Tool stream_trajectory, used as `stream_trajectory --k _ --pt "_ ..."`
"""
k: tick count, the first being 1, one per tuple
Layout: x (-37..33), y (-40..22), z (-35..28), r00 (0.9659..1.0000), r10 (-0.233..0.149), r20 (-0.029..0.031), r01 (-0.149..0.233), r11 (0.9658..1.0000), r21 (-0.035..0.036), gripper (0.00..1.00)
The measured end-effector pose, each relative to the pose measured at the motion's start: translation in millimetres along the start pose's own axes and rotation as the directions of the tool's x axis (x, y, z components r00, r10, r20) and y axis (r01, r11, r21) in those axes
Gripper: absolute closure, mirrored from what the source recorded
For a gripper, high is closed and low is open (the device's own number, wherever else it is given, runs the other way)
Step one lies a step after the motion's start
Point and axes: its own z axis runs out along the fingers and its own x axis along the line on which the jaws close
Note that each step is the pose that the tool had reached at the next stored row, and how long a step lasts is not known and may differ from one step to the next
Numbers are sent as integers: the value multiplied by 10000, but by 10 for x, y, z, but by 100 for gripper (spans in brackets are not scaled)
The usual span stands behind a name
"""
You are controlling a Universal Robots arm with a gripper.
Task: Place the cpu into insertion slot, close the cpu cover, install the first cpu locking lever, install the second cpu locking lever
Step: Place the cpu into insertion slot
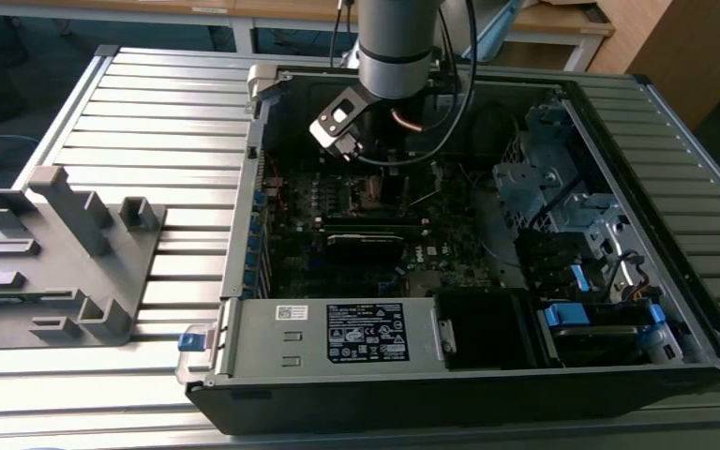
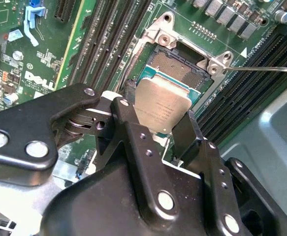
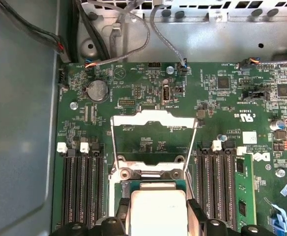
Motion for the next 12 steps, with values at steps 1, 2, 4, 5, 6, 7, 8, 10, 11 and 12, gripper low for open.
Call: stream_trajectory --k 1,2,4,5,6,7,8,10,11,12 --pt "6 -1 0 10000 -1 -1 1 10000 0 46" --pt "12 -3 0 10000 -3 0 3 10000 0 46" --pt "17 -12 0 10000 -3 0 3 10000 0 46" --pt "17 -22 2 10000 -3 -1 3 10000 -8 46" --pt "18 -34 9 10000 -3 -3 3 10000 -26 46" --pt "18 -45 17 10000 -3 -4 3 10000 -49 46" --pt "18 -54 28 10000 -3 -4 3 10000 -73 46" --pt "17 -68 49 10000 -4 -4 4 9999 -125 46" --pt "17 -74 58 10000 -4 -5 4 9999 -150 46" --pt "17 -76 62 10000 -4 -4 4 9999 -159 46"
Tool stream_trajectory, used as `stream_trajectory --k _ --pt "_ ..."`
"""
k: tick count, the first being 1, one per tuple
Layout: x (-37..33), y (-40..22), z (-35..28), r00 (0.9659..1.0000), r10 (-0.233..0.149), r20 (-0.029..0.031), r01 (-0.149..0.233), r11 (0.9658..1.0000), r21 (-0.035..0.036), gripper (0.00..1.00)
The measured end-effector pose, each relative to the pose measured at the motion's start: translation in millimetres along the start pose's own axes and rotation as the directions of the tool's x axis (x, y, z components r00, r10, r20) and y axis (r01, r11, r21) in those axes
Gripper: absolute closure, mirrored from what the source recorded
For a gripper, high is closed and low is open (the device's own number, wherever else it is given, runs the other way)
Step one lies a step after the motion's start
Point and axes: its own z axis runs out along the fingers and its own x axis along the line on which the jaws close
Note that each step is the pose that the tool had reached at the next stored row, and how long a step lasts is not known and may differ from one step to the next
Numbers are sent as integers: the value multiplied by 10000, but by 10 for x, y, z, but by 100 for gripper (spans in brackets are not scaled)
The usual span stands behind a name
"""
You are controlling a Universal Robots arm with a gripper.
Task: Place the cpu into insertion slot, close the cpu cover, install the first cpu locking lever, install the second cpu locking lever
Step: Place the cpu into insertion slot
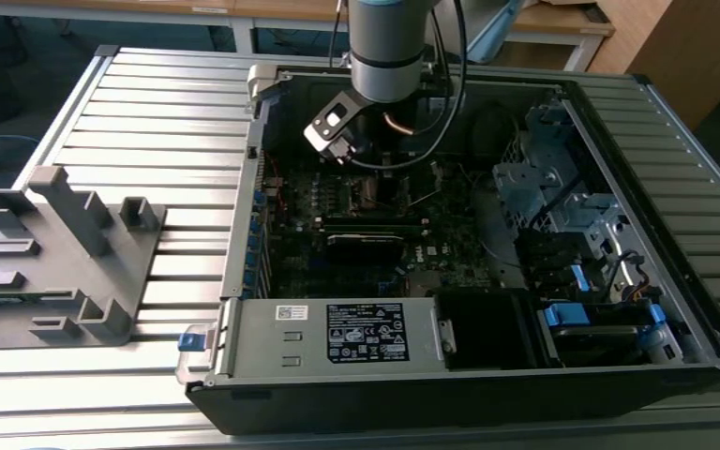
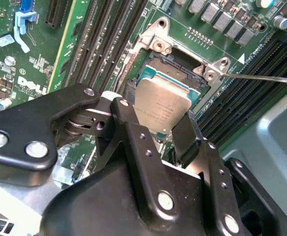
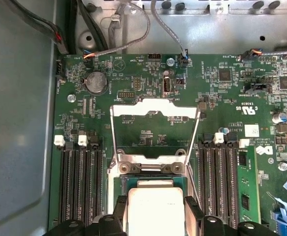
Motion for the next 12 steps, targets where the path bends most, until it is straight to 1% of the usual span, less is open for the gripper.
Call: stream_trajectory --k 7,12 --pt "3 -7 39 10000 18 1 -18 10000 -3 46" --pt "28 -12 60 10000 25 1 -25 10000 -4 46"
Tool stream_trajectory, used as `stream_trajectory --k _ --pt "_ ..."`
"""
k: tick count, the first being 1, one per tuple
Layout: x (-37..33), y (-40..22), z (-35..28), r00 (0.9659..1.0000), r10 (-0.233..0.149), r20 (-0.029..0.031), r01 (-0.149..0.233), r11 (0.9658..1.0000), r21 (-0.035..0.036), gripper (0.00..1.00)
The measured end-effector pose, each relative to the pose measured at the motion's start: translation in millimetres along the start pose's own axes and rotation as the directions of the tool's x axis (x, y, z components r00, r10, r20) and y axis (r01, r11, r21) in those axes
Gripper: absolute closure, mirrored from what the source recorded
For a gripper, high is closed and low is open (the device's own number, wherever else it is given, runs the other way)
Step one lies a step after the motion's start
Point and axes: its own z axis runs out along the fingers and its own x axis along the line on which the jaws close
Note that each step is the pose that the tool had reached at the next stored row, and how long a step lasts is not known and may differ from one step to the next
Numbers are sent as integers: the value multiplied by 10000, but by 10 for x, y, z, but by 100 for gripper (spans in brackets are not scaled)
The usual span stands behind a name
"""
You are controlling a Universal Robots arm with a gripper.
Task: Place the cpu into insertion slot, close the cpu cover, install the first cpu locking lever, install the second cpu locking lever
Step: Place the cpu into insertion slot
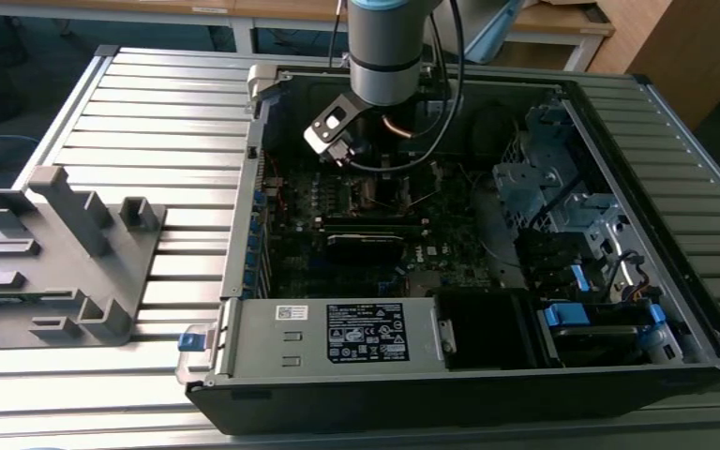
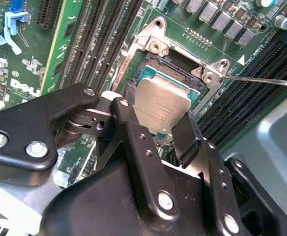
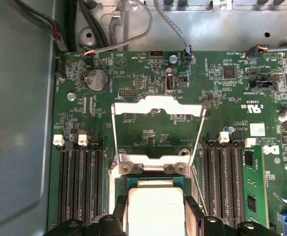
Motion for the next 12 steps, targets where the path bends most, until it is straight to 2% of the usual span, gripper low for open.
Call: stream_trajectory --k 7,12 --pt "3 -23 44 10000 0 1 0 10000 -1 46" --pt "3 -25 46 10000 0 2 0 10000 0 46"
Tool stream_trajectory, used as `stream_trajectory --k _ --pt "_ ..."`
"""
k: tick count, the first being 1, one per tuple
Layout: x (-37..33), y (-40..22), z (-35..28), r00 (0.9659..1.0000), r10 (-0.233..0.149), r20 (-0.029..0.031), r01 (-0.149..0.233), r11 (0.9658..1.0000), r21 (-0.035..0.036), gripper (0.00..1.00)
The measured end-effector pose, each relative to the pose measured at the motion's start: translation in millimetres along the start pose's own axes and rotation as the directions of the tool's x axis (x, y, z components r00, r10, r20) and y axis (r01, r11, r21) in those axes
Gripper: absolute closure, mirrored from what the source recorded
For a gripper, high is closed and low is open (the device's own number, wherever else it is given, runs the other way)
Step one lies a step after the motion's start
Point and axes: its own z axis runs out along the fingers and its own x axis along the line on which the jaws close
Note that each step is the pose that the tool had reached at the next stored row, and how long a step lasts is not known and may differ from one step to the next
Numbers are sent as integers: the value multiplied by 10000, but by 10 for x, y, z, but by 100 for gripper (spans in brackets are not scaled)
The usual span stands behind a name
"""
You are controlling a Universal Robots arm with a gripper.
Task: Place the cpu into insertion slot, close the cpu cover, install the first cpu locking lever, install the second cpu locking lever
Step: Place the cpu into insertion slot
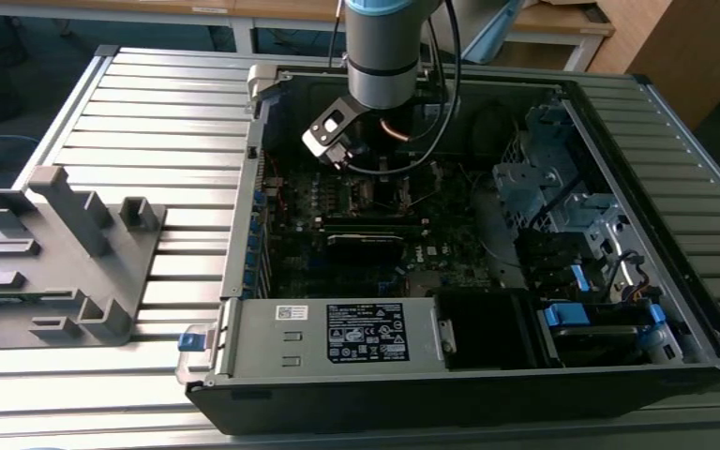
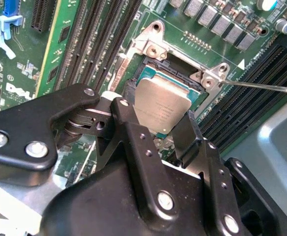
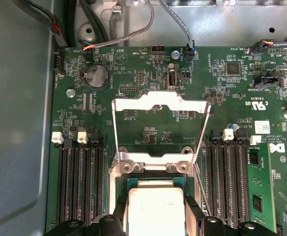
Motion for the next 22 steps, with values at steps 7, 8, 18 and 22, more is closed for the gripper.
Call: stream_trajectory --k 7,8,18,22 --pt "0 -4 4 10000 0 -6 0 10000 -71 46" --pt "-1 -7 6 10000 0 -10 0 9999 -115 46" --pt "-1 -47 18 10000 -2 -18 1 9996 -300 46" --pt "-1 -53 21 10000 -3 -17 3 9995 -329 46"
